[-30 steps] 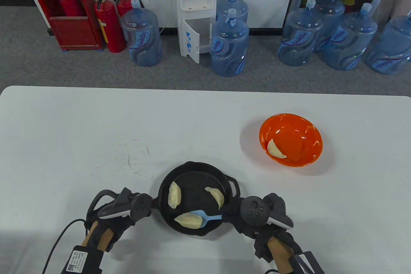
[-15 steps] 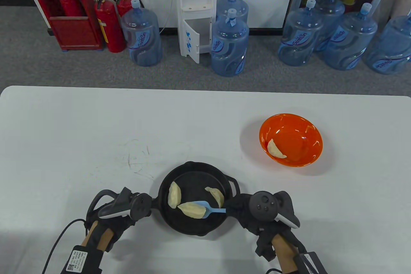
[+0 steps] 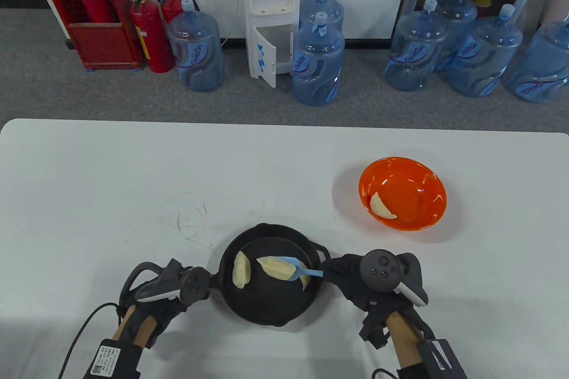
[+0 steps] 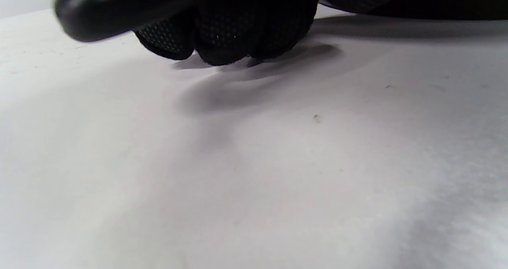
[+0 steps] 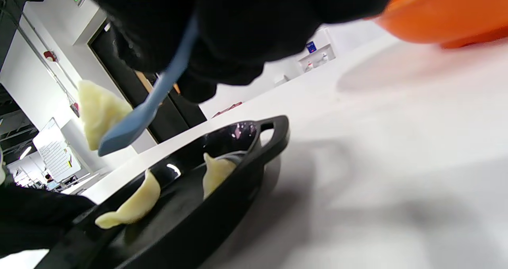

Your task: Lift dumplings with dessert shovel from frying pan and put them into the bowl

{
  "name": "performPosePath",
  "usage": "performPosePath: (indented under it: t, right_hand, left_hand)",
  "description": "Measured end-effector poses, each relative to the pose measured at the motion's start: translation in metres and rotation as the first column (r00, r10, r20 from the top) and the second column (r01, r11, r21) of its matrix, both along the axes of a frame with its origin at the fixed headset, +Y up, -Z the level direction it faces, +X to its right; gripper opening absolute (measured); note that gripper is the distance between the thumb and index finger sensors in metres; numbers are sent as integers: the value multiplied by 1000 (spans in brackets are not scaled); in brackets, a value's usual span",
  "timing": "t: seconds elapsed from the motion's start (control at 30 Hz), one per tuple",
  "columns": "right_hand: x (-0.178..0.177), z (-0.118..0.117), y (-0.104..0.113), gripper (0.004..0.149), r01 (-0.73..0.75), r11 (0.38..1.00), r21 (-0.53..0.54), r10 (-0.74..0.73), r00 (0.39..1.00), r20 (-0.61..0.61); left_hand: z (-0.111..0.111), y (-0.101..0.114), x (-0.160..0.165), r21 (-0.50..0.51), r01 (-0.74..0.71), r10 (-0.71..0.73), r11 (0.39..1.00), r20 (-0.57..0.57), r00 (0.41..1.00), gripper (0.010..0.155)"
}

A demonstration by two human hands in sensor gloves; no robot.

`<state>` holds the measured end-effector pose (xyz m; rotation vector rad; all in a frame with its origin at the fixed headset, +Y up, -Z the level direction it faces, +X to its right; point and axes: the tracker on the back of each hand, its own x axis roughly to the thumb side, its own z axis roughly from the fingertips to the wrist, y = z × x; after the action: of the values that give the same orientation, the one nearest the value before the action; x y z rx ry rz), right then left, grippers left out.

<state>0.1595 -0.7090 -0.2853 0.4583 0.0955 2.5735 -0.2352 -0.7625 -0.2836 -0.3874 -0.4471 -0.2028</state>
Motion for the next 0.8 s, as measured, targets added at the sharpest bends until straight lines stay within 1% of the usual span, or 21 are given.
performPosePath:
  t: [0.17,0.4,0.67,0.8]
  right_hand:
    - [10,-8,9,40,25,1000,-1,-25,999,41]
    - [26,-17,17,40,59,998,0,-59,992,114]
    - [53,-28,23,40,110,994,20,-112,960,258]
    - [71,-31,27,40,102,994,47,-112,934,340]
  left_hand:
    - [0,0,0,0,5,-5,1000,-1,1000,54]
    - [0,0,0,-1,4,-4,1000,-1,1000,54]
    - [0,0,0,-2,4,-4,1000,1,1000,54]
    - [0,0,0,-2,2,-2,1000,0,1000,54]
